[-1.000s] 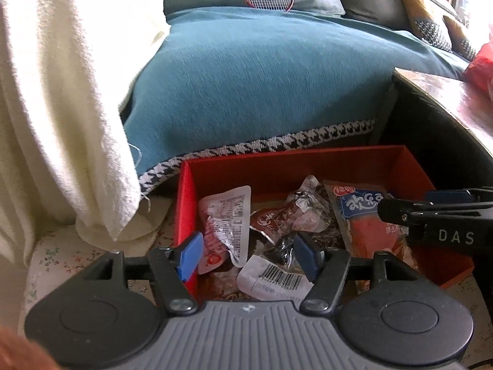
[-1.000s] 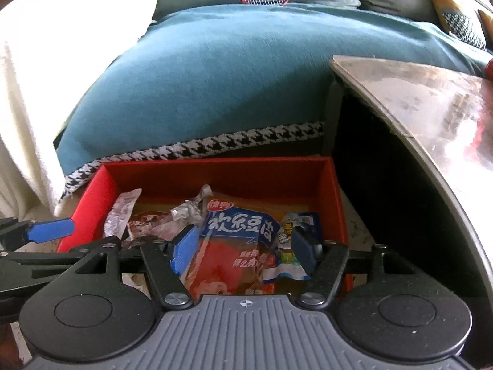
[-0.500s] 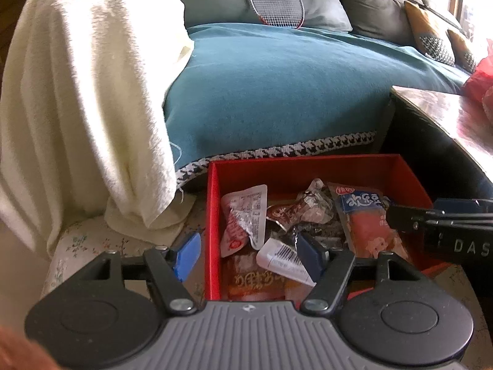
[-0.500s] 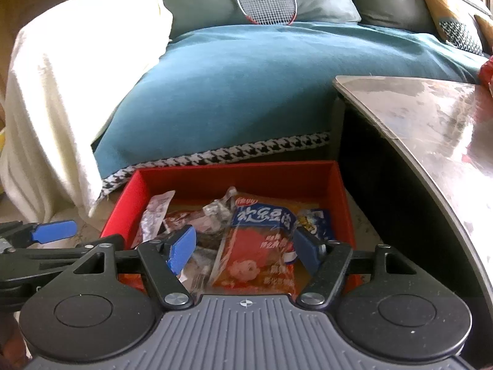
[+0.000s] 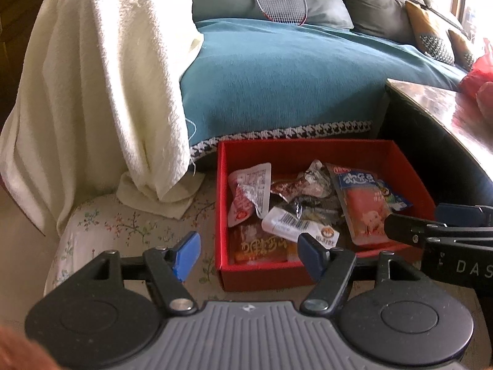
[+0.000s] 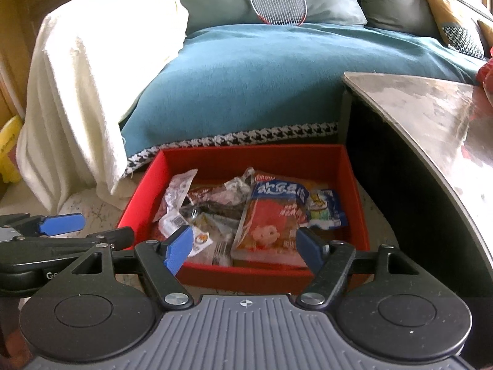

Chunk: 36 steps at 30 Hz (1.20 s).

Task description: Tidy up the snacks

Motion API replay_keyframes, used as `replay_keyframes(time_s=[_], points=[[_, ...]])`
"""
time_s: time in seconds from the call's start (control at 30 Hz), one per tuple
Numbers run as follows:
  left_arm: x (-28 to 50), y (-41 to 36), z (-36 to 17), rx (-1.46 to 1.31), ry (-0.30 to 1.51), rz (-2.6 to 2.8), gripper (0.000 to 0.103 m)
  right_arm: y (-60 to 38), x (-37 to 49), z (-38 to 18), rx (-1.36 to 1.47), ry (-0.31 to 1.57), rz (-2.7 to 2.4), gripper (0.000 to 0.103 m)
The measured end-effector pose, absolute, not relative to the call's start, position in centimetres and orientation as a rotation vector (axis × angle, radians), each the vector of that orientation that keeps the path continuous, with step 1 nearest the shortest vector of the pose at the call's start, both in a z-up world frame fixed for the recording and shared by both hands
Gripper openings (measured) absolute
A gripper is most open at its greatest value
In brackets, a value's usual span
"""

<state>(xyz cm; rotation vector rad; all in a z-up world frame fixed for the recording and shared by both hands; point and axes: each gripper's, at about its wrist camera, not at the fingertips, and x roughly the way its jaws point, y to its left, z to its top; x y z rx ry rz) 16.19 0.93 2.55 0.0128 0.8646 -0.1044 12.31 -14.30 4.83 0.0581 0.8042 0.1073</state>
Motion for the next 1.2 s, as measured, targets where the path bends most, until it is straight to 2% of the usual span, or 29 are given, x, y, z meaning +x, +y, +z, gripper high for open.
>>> replay_keyframes(time_s=[1.2], points=[[9.7,1.2,1.5,0.001,0.932,-0.120,0.063,-13.0,5.5,3.4,0.035,0.882,0.096,0.084]])
